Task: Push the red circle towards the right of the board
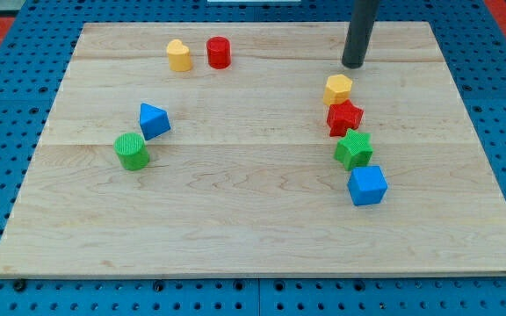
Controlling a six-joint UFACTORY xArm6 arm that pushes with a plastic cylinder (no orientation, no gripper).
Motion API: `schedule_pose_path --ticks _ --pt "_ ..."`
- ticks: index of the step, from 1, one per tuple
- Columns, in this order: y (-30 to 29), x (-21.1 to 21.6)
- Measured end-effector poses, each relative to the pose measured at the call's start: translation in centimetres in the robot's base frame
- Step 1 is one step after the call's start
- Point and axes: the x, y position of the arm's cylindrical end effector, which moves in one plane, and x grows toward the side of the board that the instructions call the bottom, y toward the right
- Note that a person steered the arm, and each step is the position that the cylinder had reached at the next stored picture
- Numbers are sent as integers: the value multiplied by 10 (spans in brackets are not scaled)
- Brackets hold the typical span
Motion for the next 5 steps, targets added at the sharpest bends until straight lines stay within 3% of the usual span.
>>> schedule_pose_path --ticks 1,3,5 --pt "-53 -15" --pt "-144 44" --pt "-163 44"
